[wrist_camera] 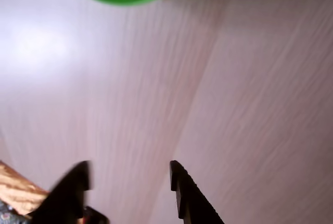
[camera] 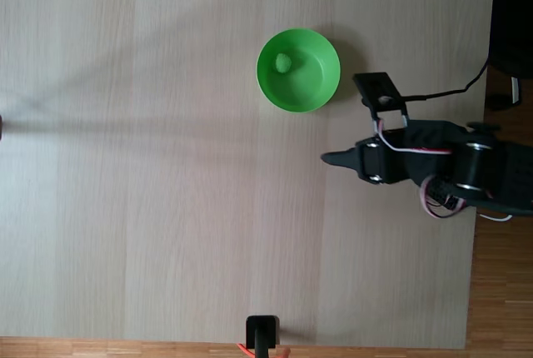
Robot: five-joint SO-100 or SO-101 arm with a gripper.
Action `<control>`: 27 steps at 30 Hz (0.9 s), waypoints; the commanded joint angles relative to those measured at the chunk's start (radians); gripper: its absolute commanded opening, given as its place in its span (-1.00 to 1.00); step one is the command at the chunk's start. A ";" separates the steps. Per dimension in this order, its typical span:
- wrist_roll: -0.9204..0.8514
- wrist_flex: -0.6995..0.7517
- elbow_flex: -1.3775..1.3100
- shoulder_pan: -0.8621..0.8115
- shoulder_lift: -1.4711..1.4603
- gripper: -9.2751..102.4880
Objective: Grasp a green pompom and put it in the green bowl.
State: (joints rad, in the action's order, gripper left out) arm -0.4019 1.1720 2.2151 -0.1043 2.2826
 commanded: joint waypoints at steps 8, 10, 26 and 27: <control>0.089 -0.009 0.164 0.020 0.350 -0.83; 0.106 -0.009 0.201 0.046 0.400 -0.84; 0.212 -0.057 0.555 0.126 0.785 -0.84; 0.213 -0.074 0.583 0.123 0.798 -0.84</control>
State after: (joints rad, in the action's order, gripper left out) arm -0.1963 1.1290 2.7688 0.0184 3.0465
